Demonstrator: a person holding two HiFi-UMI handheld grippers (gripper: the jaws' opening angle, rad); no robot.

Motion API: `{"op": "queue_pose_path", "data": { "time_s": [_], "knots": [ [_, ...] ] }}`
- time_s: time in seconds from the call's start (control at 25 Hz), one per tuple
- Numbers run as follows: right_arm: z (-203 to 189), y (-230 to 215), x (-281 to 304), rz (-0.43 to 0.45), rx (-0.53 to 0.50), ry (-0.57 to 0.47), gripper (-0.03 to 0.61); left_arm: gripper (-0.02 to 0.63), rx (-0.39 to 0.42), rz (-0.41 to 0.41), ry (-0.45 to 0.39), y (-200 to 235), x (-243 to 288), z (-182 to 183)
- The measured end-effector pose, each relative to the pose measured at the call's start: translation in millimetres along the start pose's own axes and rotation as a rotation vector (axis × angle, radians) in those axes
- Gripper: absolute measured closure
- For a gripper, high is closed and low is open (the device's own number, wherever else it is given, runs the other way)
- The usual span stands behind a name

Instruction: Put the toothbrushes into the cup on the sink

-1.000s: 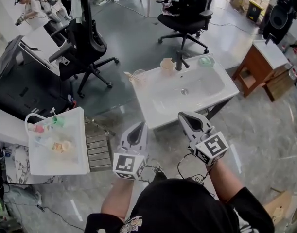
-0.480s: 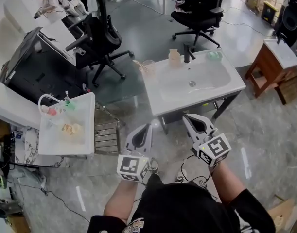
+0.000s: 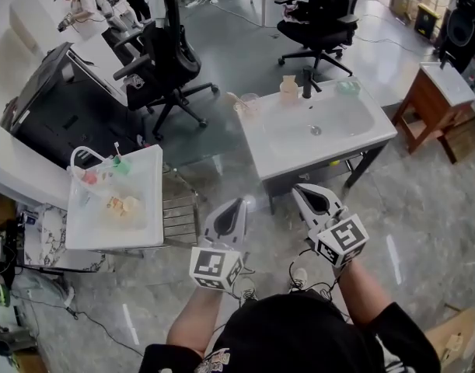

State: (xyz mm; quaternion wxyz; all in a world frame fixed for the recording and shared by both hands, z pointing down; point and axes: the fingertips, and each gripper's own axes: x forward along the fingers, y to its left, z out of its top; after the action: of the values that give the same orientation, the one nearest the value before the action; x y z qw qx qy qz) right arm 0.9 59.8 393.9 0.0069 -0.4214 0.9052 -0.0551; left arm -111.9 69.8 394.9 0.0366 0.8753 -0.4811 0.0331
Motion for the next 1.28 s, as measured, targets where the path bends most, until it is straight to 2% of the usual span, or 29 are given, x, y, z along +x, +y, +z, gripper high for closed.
{"op": "queue_pose_path", "data": {
  "time_s": [0.2,0.56,0.84,1.28],
  "knots": [
    [-3.4,33.9,3.5,-0.057,-0.021,0.011,0.572,0.607,-0.015,-0.061,-0.007,15.7,-22.4,-7.5],
    [-5.7,59.4,-9.6,-0.175,-0.049,0.031,0.572,0.607,-0.043,-0.161,-0.037,22.2,-38.5,-6.4],
    [0.9,60.9,-16.7,-0.200,-0.057,0.027,0.573,0.607,-0.043,-0.181,-0.047,17.9,-40.1,0.6],
    [5.9,50.3,-18.0,-0.194,-0.053,0.019,0.573,0.607,-0.036,-0.167,-0.046,14.0,-35.2,5.7]
  ]
}}
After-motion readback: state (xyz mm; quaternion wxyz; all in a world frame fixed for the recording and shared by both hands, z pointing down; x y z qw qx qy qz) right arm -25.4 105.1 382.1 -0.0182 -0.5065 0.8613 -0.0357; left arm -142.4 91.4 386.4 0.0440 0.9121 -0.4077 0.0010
